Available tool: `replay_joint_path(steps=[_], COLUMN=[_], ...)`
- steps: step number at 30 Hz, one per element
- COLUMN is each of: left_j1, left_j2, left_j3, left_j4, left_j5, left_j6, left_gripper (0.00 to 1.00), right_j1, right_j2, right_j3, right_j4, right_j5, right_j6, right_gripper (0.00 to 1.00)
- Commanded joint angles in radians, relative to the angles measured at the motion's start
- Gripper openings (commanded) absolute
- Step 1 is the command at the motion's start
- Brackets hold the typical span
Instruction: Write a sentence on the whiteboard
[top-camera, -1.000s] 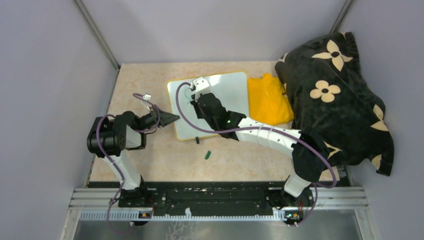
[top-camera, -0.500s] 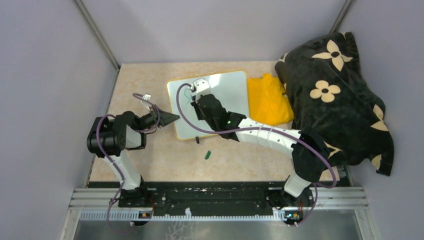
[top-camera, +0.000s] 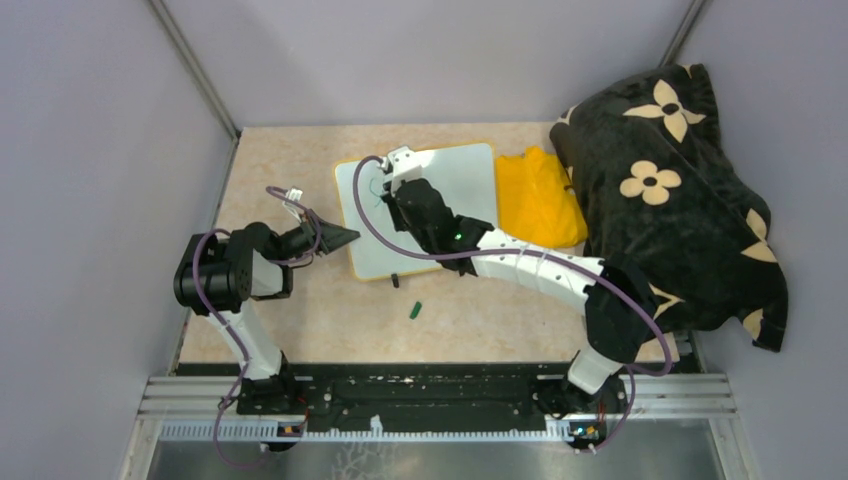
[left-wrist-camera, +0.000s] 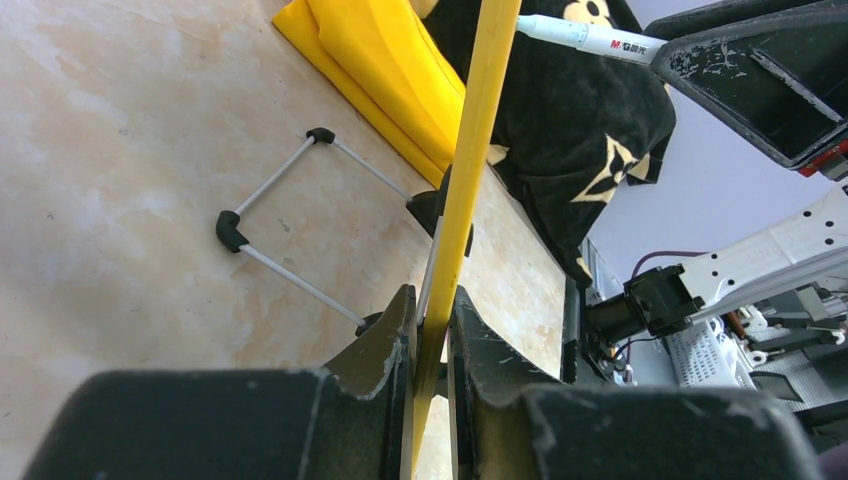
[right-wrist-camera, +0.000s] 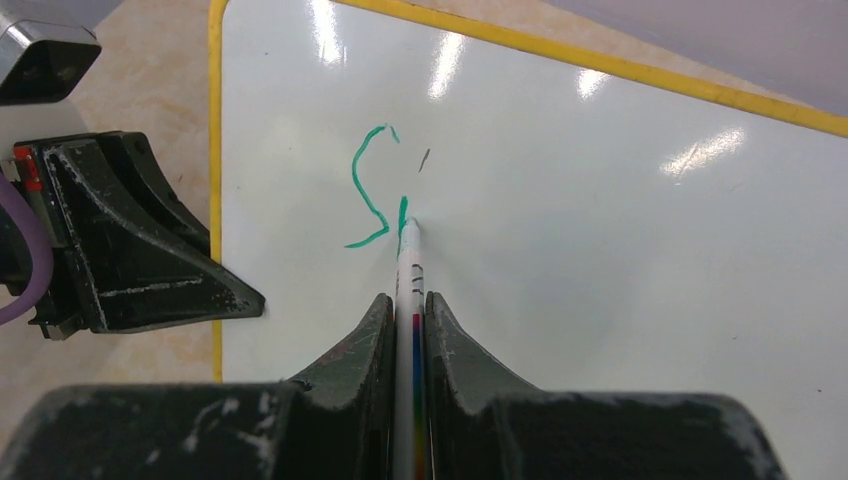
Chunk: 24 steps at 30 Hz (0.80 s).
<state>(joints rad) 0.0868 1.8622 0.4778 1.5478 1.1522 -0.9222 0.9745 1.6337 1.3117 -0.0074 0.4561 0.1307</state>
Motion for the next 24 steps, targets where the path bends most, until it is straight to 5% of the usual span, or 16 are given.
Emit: replay_joint_path(steps=[1,24], left_j1=[0.001,0.001], left_j2=[-0.018,-0.018], left_j3=[-0.007,-0.007], left_j4=[0.206,0.199], left_j5=[0.0,0.0], left_j6=[0.012,0.017], left_gripper=[0.0,0.0], right_j1=[-0.023,-0.04], right_j2=[0.015,-0.069], right_j3=[0.054,-0.069], right_j4=[0.024,0.014], right_j5=[0.014,0.001], right_j6=[-0.016,0.019], right_gripper=[0.0,0.0])
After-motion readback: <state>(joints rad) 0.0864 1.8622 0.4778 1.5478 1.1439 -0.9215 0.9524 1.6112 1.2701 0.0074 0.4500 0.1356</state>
